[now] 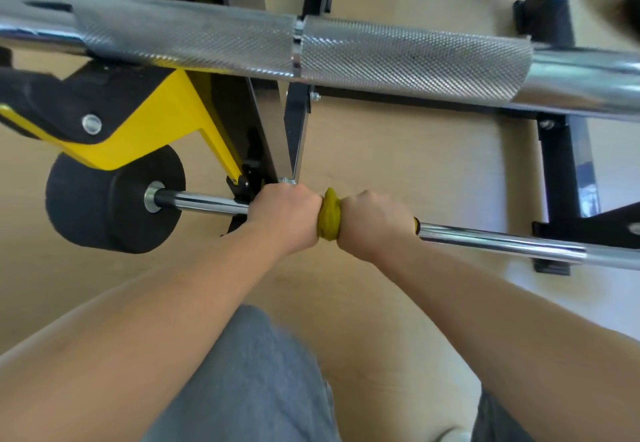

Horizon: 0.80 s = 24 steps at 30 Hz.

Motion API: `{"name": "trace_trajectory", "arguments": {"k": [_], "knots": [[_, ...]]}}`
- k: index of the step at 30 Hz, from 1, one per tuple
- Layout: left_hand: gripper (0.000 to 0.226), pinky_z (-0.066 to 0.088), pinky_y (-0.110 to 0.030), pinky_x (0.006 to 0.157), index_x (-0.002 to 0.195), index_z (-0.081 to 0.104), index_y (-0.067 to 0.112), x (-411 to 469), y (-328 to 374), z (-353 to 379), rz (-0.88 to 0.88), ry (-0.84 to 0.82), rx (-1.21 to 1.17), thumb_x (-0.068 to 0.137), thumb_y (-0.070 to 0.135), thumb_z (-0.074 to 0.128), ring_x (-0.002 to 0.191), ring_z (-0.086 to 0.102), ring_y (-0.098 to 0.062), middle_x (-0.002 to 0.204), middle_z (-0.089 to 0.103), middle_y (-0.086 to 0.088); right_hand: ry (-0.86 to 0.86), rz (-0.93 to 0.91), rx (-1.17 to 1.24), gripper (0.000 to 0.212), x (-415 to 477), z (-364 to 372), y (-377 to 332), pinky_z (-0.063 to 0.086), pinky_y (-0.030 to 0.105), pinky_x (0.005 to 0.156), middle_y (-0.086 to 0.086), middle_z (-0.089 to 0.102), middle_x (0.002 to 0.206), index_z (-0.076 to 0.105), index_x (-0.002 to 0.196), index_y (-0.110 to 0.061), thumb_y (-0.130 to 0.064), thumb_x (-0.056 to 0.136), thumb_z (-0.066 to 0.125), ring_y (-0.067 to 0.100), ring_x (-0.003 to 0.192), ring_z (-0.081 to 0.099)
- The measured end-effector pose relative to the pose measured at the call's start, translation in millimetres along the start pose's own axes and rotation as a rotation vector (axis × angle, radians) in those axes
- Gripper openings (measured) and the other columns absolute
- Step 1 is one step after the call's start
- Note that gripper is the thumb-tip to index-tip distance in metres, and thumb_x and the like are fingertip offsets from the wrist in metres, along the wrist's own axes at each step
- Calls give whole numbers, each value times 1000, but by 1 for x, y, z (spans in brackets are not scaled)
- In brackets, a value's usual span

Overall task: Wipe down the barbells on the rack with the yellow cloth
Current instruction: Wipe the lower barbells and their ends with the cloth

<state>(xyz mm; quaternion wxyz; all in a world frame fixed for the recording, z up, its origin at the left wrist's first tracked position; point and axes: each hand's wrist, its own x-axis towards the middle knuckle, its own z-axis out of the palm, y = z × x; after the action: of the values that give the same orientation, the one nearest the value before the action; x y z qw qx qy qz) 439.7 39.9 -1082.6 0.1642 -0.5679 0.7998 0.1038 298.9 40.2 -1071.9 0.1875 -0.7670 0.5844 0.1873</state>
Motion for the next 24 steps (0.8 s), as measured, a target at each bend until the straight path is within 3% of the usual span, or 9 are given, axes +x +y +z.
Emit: {"name": "trace_trajectory", "arguments": {"k": [2,4,8,10,12,15,19,22,24], "knots": [[11,53,-37,59,77,49,25,-1,0,0,12,3,-15,88,24,52,64,54,-24,63,42,3,181,-37,-66,10,-9,14,-4,39,30,58,-3,63,84,52,85,-25,-16,88,49,27,72,62],[11,52,-36,57,79,52,24,-3,0,1,27,16,-3,90,24,51,62,54,-24,62,41,3,166,-30,-62,10,-6,14,-4,39,30,59,-4,60,81,49,84,-25,-16,88,50,27,77,64],[18,45,-31,52,78,52,24,-6,1,5,55,95,92,95,27,46,55,50,-22,57,38,4,-314,-53,-7,2,19,-14,2,48,32,62,1,57,81,60,85,-17,-18,86,61,22,74,60],[21,41,-30,50,78,54,25,-10,0,6,40,146,117,95,31,45,54,50,-21,59,43,5,-556,-82,126,17,28,-25,5,48,33,72,0,63,94,65,95,-20,-28,83,74,19,83,61],[21,42,-30,51,81,56,25,-14,1,9,34,172,100,96,34,44,58,56,-21,66,55,5,-630,-71,215,19,28,-28,5,46,33,73,0,64,96,65,92,-23,-32,81,78,18,84,60],[10,48,-31,57,89,55,27,-18,1,6,26,196,-19,91,35,50,66,59,-21,76,60,5,-292,-117,-33,18,12,-21,-1,41,29,59,2,57,81,54,75,-18,-26,88,63,25,74,57],[32,49,-36,82,109,56,25,-35,-7,0,74,176,-235,82,35,68,98,59,-20,103,60,3,287,-80,-72,13,-16,19,-5,40,32,62,2,65,94,56,99,-22,-21,87,51,30,84,65],[62,35,-43,108,136,45,23,-60,-21,1,73,139,-99,81,45,68,125,46,-22,130,49,-1,376,-132,-79,16,-23,31,-9,43,37,70,4,64,98,51,102,-18,-18,87,51,29,88,61],[66,35,-43,107,142,43,23,-74,-33,2,12,212,34,84,42,68,128,43,-24,136,46,-4,400,-160,-123,17,-22,31,-20,42,39,73,6,61,101,50,106,-16,-17,89,51,30,91,59]]}}
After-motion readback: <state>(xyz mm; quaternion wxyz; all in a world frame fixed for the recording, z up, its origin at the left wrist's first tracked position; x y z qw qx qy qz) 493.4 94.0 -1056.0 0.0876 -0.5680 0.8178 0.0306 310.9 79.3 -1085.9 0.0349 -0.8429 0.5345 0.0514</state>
